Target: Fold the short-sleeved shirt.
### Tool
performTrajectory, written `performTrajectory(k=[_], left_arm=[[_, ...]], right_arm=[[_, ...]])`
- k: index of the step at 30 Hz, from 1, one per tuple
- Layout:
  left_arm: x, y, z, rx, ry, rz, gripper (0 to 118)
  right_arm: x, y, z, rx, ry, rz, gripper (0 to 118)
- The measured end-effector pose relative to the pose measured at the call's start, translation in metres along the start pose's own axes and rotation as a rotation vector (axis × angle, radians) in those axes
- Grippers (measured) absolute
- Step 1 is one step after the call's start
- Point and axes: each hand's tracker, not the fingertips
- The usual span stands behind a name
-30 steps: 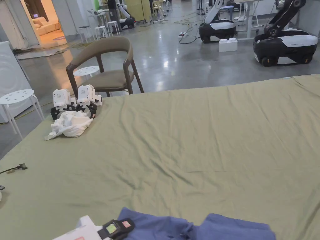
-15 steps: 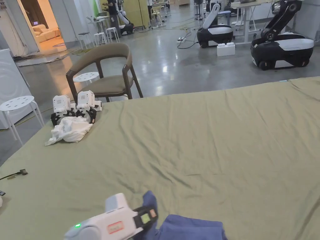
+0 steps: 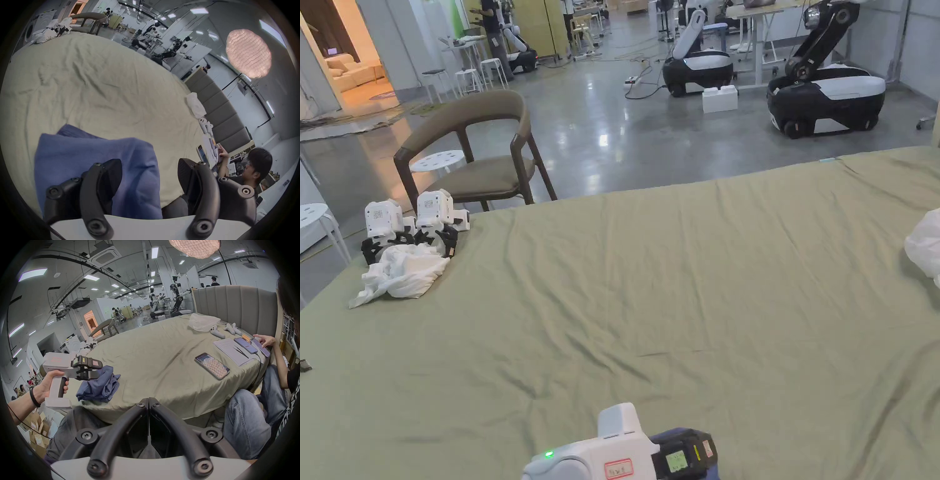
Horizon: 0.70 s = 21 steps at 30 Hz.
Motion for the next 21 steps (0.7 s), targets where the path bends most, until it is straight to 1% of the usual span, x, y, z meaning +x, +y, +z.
performTrajectory(k=[1, 2, 3, 4, 5, 8, 10, 12, 14, 16, 18, 19, 20, 21], left_arm=[[-0.003, 0.002, 0.006, 0.011, 0.019, -0.014, 52], [-0.004, 0.004, 0.008, 0.023, 0.036, -0.022, 30], [-0.006, 0.005, 0.008, 0.033, 0.063, -0.033, 12], [-0.008, 0.004, 0.006, 0.016, 0.082, -0.029, 4], [-0.01, 0.002, 0.003, 0.01, 0.085, -0.023, 3], [-0.014, -0.01, -0.013, -0.061, 0.014, -0.001, 3], [-0.012, -0.021, -0.035, -0.119, 0.04, -0.026, 3], [-0.012, -0.033, -0.056, -0.18, 0.106, -0.05, 3], [-0.014, -0.041, -0.065, -0.169, 0.116, -0.052, 2], [-0.008, -0.037, -0.059, -0.136, 0.12, -0.071, 2], [-0.004, -0.032, -0.047, -0.135, 0.114, -0.083, 5], [-0.003, -0.028, -0.038, -0.108, 0.106, -0.092, 14], [-0.002, -0.024, -0.029, -0.065, 0.093, -0.096, 27], [-0.003, -0.018, -0.013, -0.023, 0.071, -0.098, 47]], right_arm=[[0.0, -0.001, -0.001, -0.002, 0.001, -0.002, 0], [0.0, -0.001, -0.003, -0.004, 0.001, -0.003, 0], [0.0, -0.001, -0.004, -0.006, 0.003, -0.004, 0], [-0.001, -0.001, -0.005, -0.01, 0.006, -0.005, 0], [-0.002, -0.001, -0.005, -0.012, 0.009, -0.005, 0], [-0.005, -0.002, -0.005, -0.017, 0.016, 0.0, 0], [-0.007, -0.002, -0.004, -0.021, 0.02, 0.005, 0], [-0.008, -0.003, -0.003, -0.026, 0.017, 0.017, 0], [-0.011, -0.002, -0.001, -0.029, 0.013, 0.034, 0], [-0.011, -0.003, -0.001, -0.035, 0.014, 0.044, 0], [-0.013, -0.003, -0.005, -0.047, 0.026, 0.047, 0], [-0.014, -0.001, -0.009, -0.056, 0.038, 0.049, 0], [-0.017, 0.001, -0.014, -0.063, 0.051, 0.053, 0], [-0.021, 0.004, -0.02, -0.067, 0.071, 0.065, 0]])
